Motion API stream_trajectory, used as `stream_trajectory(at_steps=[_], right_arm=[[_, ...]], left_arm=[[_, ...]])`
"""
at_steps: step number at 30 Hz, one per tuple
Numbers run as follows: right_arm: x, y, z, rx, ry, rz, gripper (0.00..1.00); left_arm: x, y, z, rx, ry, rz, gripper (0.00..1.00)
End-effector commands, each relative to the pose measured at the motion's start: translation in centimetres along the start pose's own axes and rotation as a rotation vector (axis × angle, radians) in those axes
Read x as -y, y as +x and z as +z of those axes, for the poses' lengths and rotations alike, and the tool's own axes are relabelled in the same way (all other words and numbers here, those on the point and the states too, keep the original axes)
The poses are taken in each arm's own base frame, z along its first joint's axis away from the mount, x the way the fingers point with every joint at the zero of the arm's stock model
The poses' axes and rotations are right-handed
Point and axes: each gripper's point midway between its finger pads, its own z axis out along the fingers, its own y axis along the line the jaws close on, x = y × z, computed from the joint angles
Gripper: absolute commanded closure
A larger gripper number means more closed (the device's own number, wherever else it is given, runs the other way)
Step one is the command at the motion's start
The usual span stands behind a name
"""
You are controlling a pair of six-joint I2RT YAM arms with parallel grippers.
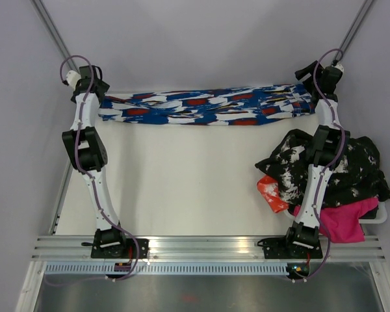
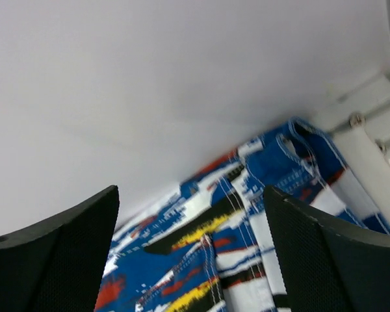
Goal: Fold and stack the trousers
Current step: Fold the trousers
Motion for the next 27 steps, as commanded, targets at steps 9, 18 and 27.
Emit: stream_trajectory(at_steps=[9, 18, 27], right_arm=[[-10.5, -8.3, -4.9, 0.165, -0.217, -0.172, 0.02], [1.1, 0.8, -7.2, -0.116, 0.249, -0.199, 0.12], [4.7, 3.9, -7.2, -0.223, 0.344, -0.255, 0.40]], left_arm=[[8.8, -10.7, -8.6, 0.260, 0.387, 0.100, 0.01], [0.1, 1.6, -5.8, -0.112, 0.142, 0.114, 0.12], [3.3, 3.9, -3.7, -0.183, 0.294, 0.103, 0.56]])
